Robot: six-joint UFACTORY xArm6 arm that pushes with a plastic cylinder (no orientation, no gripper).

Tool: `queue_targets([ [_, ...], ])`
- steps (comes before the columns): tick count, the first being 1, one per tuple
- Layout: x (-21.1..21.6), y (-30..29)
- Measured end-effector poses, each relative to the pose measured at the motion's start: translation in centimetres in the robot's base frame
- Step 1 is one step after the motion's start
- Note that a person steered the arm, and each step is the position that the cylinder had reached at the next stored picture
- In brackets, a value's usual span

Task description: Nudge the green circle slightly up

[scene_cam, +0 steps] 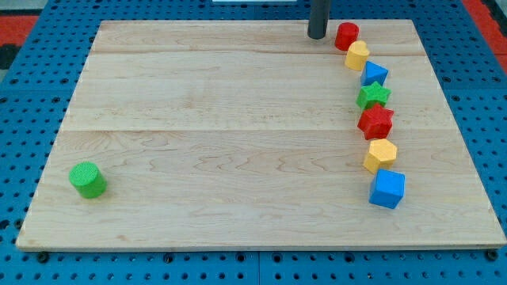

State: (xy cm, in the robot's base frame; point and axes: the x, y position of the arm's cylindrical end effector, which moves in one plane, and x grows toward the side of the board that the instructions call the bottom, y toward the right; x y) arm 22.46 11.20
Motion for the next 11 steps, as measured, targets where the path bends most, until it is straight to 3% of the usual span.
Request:
queue_targets([
  [3, -0.7, 4.6],
  [4, -0.6, 0.2],
  [5, 8.5, -4.5],
  [6, 23.3, -4.8],
  [7, 34.2, -13.2],
  [8, 36.8, -28.3],
  [9, 32.0, -37.0],
  [10, 24.2, -28.7],
  [11, 24.4, -28.2],
])
